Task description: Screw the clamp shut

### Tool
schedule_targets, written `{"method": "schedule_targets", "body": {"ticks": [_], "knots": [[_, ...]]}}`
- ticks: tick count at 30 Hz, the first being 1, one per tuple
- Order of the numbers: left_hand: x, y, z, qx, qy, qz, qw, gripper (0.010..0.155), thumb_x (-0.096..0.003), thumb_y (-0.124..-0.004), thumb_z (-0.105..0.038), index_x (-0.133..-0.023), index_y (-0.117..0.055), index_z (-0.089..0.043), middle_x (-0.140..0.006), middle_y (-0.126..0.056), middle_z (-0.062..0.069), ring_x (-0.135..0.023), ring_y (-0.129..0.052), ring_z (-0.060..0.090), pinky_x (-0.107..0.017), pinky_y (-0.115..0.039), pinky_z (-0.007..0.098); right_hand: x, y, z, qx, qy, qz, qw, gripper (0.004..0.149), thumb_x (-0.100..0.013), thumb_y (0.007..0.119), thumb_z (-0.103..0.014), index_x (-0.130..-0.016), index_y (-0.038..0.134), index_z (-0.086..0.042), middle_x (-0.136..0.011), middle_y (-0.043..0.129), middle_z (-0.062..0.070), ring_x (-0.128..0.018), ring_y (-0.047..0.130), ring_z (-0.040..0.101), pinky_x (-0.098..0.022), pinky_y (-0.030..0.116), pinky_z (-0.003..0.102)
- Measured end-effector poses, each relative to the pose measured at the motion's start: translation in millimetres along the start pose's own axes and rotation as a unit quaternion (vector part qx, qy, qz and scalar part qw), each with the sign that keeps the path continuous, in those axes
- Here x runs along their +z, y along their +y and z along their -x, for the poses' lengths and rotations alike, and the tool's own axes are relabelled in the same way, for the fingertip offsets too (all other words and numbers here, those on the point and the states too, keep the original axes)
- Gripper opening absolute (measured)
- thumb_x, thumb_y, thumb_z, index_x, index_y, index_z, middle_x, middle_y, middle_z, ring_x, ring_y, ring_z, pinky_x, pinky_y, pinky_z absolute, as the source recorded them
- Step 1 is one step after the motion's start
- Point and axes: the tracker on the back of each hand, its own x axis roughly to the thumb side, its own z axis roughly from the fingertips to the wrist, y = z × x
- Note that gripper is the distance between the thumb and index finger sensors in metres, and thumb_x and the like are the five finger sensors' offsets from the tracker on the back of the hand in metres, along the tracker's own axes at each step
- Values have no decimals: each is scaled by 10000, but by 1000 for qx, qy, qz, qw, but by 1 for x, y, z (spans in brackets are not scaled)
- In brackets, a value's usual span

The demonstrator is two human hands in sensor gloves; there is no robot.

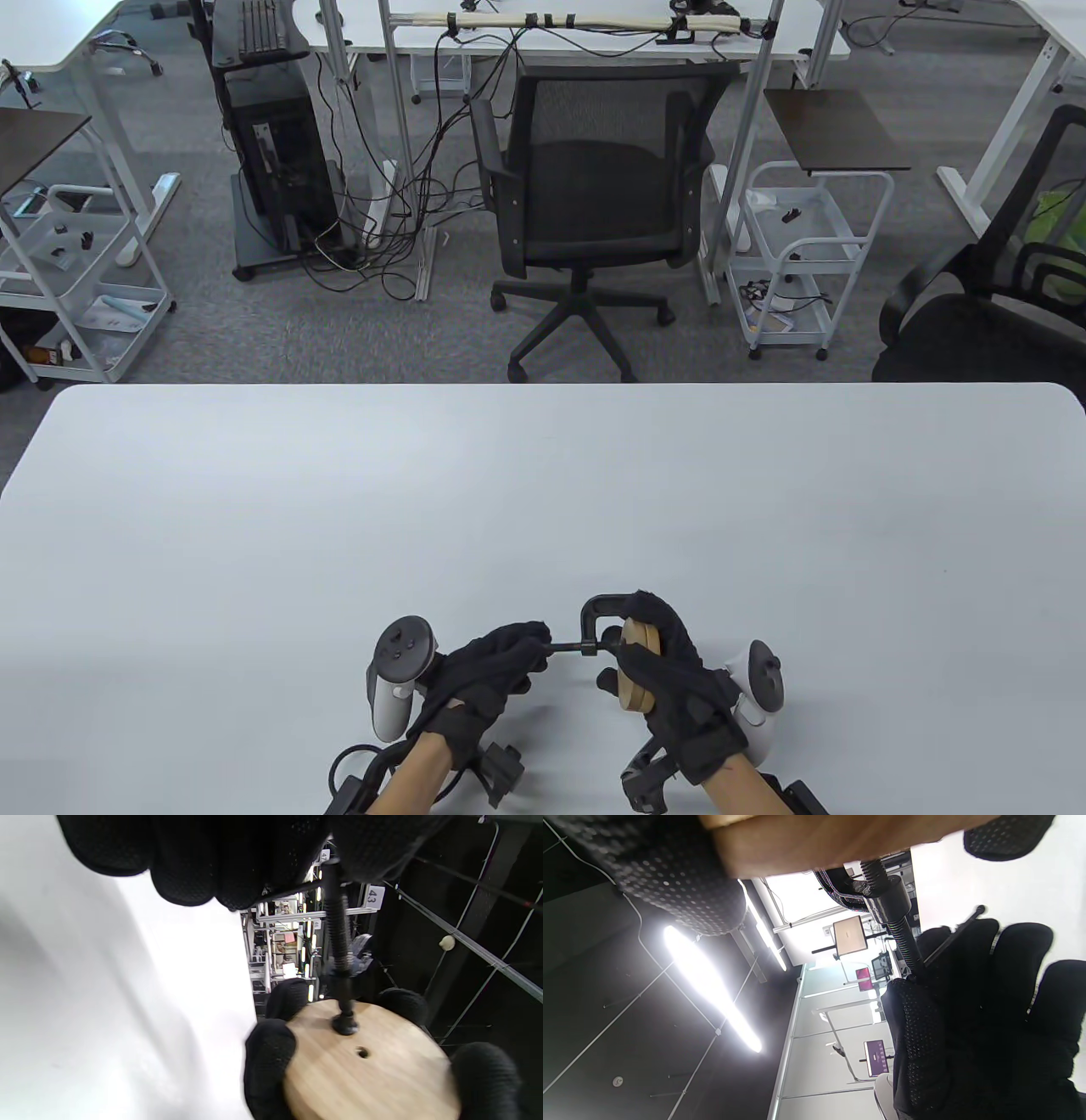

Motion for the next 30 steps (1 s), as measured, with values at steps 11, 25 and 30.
{"method": "schedule_targets", "body": {"ticks": [11, 25, 30], "knots": [[2, -1, -8, 32, -56, -32, 997, 706, -501, -833, -264, -1101, -504, -92, -977, -812, 94, -852, -865, 330, -608, -740, 588, 0, 5, 2, 2, 4, -12, 1000, 759, -445, 945, -512, -1043, 560, -248, -1128, 433, -35, -911, 500, 552, -502, 659, 698], [4, -5, -20, -33, -103, -27, 994, 446, -488, -843, -241, -931, -820, -287, -991, -812, 65, -898, -816, 356, -619, -712, 606, 0, 4, 3, -3, 7, -2, 1000, 760, -442, 946, -511, -1042, 564, -242, -1126, 441, -31, -907, 503, 554, -500, 657, 700], [3, -5, -21, -62, -101, -9, 993, 544, -503, -852, -349, -1019, -729, -226, -1038, -752, 109, -937, -750, 403, -624, -686, 624, 0, 4, 3, -2, 5, -5, 1000, 760, -444, 944, -513, -1043, 562, -244, -1127, 438, -34, -907, 506, 552, -502, 660, 698]]}}
